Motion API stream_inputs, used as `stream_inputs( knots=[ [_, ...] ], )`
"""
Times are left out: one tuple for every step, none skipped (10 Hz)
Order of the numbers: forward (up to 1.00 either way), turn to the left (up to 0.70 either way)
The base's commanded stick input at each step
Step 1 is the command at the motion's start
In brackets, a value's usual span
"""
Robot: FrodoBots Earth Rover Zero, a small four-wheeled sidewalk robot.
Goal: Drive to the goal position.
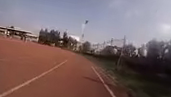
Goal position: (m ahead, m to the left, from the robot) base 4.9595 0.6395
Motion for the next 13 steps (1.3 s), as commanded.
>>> stream_inputs(
  knots=[
    [0.50,0.00],
    [0.50,0.00],
    [0.50,0.00],
    [0.50,0.00],
    [0.50,0.00],
    [0.50,0.00],
    [0.50,0.00],
    [0.50,0.00],
    [0.50,0.00],
    [0.50,0.00],
    [0.50,0.00],
    [0.50,0.00],
    [0.50,0.00]
  ],
)
